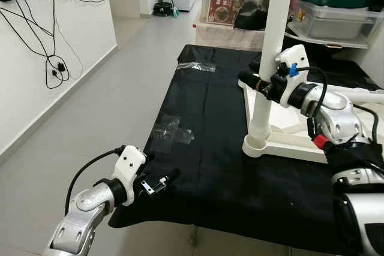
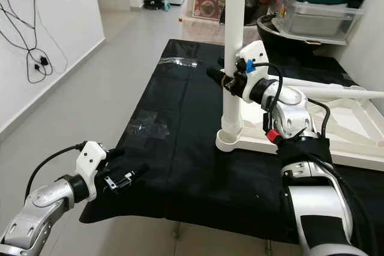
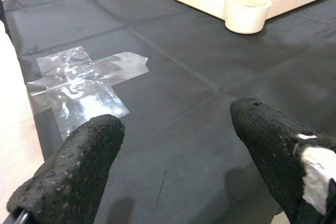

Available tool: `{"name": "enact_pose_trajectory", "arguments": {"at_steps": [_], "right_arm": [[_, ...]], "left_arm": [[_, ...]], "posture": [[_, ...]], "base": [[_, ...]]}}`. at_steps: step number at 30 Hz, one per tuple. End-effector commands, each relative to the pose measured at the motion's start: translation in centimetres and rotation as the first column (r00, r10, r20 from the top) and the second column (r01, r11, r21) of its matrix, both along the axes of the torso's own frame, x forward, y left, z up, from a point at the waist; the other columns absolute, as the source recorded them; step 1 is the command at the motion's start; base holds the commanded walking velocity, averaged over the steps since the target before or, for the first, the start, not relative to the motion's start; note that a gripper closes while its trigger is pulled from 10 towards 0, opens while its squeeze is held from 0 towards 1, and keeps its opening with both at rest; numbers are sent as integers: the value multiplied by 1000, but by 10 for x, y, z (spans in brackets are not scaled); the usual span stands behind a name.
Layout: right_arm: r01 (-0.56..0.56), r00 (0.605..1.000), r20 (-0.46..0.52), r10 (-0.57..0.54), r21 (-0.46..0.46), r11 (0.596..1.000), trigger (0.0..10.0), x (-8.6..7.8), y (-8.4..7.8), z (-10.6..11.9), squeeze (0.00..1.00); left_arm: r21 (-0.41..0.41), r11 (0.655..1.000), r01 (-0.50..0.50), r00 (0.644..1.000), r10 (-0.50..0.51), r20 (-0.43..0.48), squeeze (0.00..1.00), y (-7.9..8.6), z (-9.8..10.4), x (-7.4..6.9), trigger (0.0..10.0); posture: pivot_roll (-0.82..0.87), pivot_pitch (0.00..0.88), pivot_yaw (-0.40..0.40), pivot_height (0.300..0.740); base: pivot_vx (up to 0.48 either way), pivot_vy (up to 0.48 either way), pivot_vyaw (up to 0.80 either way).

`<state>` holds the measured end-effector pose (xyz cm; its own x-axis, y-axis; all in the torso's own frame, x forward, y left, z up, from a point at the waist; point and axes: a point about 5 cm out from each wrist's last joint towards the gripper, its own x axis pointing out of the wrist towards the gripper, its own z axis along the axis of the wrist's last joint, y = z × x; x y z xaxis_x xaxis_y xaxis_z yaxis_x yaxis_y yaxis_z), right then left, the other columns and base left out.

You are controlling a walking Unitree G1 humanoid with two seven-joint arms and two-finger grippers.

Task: Building children table

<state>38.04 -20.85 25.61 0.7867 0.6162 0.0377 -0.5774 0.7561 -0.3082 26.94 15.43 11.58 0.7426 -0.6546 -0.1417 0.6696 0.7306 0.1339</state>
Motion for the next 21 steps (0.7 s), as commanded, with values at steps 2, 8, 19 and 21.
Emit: {"name": "enact_pose_trajectory", "arguments": {"at_steps": [2,8,19,21], "right_arm": [[-62,998,-5,61,-50,997,0,-4,8,-7,0],[-129,992,-28,126,-138,982,0,-12,13,-22,0],[-120,993,-17,119,-169,978,0,-14,9,-24,0],[-125,992,-18,123,-168,978,0,-16,11,-24,0]], "left_arm": [[7,1000,-4,1000,4,-19,0,-1,-4,-2,10000],[8,1000,-16,1000,16,-20,0,1,-4,-2,10000],[8,1000,-17,1000,17,-18,0,1,-4,-1,10000],[8,1000,-19,1000,19,-17,0,2,-4,-1,10000]], "posture": [[48,0,-89,740],[44,0,-90,740],[41,0,-86,740],[39,0,-86,740]], "base": [[0,0,0],[0,0,0],[0,0,0],[0,0,0]]}}
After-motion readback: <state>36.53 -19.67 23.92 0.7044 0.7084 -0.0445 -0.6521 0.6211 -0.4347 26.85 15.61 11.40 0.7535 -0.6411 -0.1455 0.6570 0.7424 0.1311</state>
